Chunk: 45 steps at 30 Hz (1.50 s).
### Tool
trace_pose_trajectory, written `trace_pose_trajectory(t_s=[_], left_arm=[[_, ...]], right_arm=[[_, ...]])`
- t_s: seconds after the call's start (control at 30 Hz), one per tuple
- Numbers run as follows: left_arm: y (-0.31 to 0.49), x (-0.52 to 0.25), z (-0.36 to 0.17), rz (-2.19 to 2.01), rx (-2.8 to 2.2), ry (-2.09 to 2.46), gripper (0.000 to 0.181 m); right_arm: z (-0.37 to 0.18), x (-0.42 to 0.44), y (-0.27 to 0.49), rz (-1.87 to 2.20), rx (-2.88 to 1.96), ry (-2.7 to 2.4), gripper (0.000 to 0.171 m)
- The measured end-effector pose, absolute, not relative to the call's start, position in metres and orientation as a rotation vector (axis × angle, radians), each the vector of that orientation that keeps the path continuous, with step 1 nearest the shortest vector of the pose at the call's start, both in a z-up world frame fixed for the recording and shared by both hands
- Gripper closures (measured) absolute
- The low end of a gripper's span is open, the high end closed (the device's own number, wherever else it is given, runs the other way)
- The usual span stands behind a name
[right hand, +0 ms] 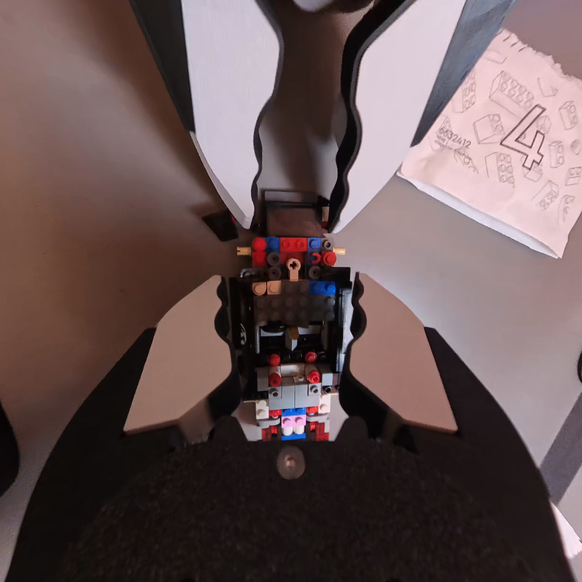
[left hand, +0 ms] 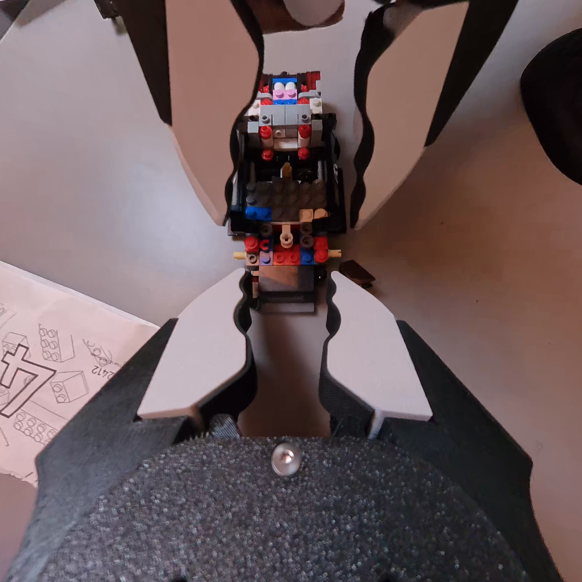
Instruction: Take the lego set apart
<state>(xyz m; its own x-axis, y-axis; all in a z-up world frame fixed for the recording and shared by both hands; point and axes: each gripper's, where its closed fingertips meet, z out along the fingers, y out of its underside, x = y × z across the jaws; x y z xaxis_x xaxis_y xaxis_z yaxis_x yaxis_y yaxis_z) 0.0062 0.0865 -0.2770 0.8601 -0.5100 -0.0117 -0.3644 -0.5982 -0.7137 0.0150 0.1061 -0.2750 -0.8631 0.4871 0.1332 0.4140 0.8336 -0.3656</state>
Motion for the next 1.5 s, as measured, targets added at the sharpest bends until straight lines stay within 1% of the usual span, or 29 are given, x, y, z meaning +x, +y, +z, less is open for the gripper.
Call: trace_pose_trajectory(t_s=[0.07,0.13,0.27,0.37,0.4,0.73,1.07,1.1,1.17,1.2,1.5], left_arm=[[0.088,0.006,-0.278,-0.249,-2.284,0.634,0.133],[0.09,0.004,-0.279,-0.24,-2.301,0.635,0.136],[0.091,0.004,-0.279,-0.236,-2.31,0.664,0.136],[0.086,0.007,-0.277,-0.253,-2.303,0.696,0.143],[0.085,0.006,-0.277,-0.246,-2.303,0.694,0.148],[0.075,0.006,-0.278,-0.248,-2.368,0.749,0.148],[0.055,-0.005,-0.277,-0.31,-2.388,0.685,0.148],[0.055,-0.005,-0.275,-0.32,-2.386,0.674,0.148],[0.059,-0.004,-0.269,-0.331,-2.368,0.665,0.139],[0.06,-0.003,-0.268,-0.334,-2.367,0.673,0.138],[0.078,0.005,-0.275,-0.302,-2.373,0.759,0.134]], right_arm=[[-0.277,0.013,0.108,0.473,-0.701,-2.794,0.096],[-0.277,0.012,0.109,0.48,-0.706,-2.8,0.1],[-0.277,0.013,0.11,0.498,-0.7,-2.806,0.1],[-0.277,0.016,0.109,0.496,-0.677,-2.82,0.101],[-0.277,0.017,0.109,0.492,-0.666,-2.825,0.101],[-0.277,0.02,0.105,0.516,-0.635,-2.829,0.101],[-0.277,0.023,0.11,0.554,-0.658,-2.801,0.101],[-0.277,0.023,0.11,0.555,-0.655,-2.802,0.101],[-0.277,0.023,0.11,0.556,-0.648,-2.803,0.101],[-0.277,0.023,0.11,0.557,-0.645,-2.803,0.101],[-0.276,0.024,0.109,0.595,-0.632,-2.785,0.101]])
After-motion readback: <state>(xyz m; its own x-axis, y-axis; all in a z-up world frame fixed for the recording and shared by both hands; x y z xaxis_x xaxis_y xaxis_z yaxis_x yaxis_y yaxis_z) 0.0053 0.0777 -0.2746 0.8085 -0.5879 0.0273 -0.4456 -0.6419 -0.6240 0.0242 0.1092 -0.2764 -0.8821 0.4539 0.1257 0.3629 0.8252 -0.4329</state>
